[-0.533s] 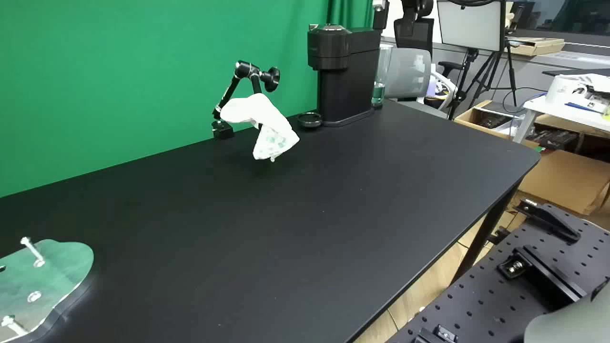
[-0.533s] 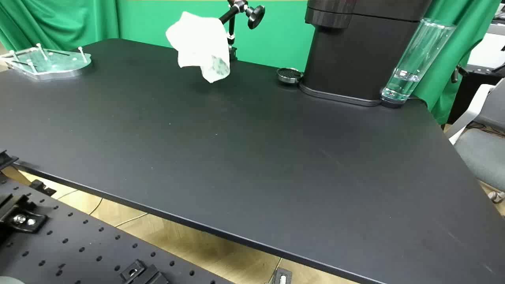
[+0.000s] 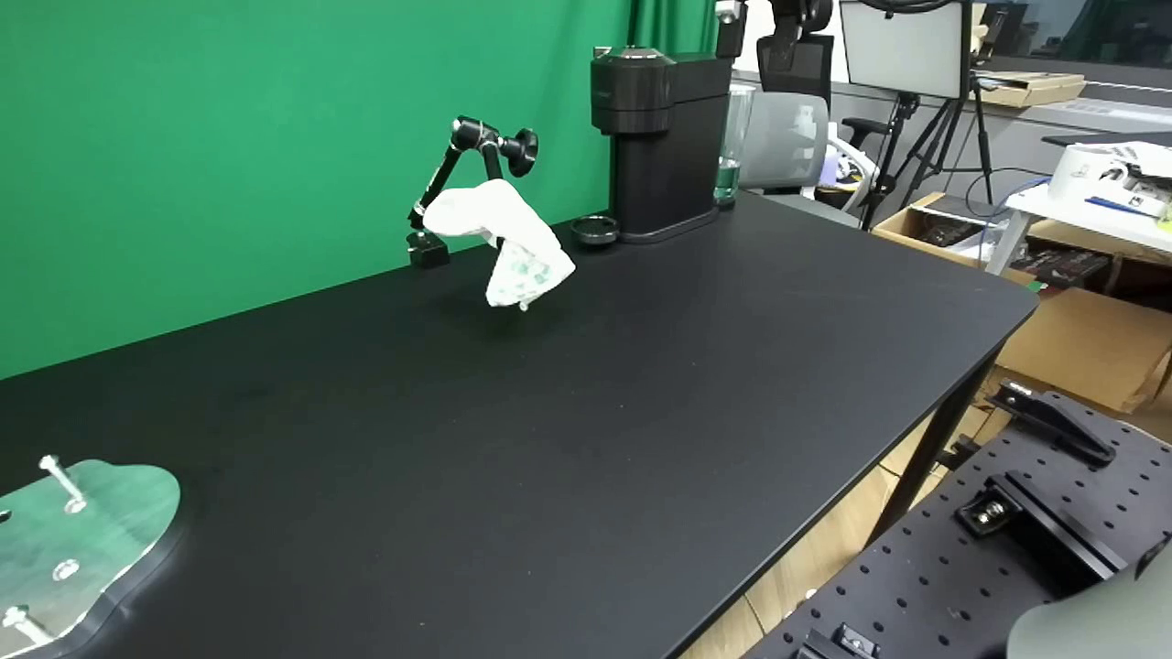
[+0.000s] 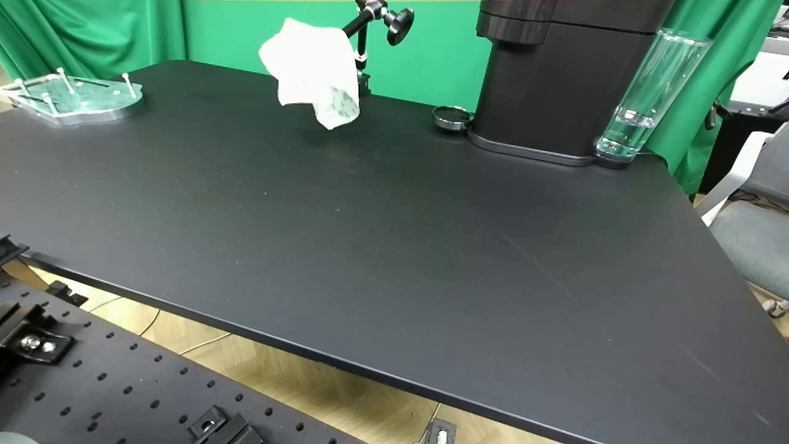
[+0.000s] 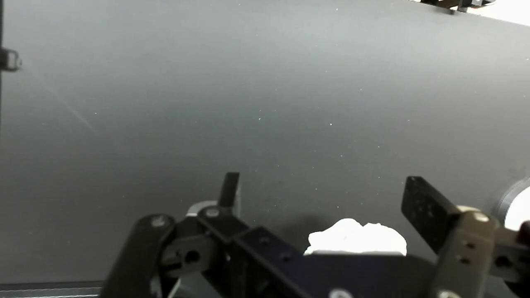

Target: Take the cloth and put it on the table

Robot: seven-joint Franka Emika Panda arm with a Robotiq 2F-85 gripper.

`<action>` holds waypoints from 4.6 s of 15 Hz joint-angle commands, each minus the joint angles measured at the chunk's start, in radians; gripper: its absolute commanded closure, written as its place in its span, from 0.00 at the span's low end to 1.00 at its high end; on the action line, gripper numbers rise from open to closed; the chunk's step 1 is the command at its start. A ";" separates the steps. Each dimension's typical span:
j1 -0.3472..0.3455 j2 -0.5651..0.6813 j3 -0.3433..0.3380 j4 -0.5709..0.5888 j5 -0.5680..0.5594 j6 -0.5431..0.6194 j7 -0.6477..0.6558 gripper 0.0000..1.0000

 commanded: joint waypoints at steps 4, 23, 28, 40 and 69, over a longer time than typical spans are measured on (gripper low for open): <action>-0.028 0.012 0.033 0.000 -0.017 0.023 0.019 0.00; 0.076 0.318 0.266 -0.053 -0.460 0.654 0.582 0.00; 0.082 0.374 0.283 -0.024 -0.349 0.650 0.499 0.00; 0.092 0.490 0.294 0.024 -0.367 0.665 0.311 0.63; 0.142 0.281 0.323 0.001 -0.477 0.616 0.339 0.02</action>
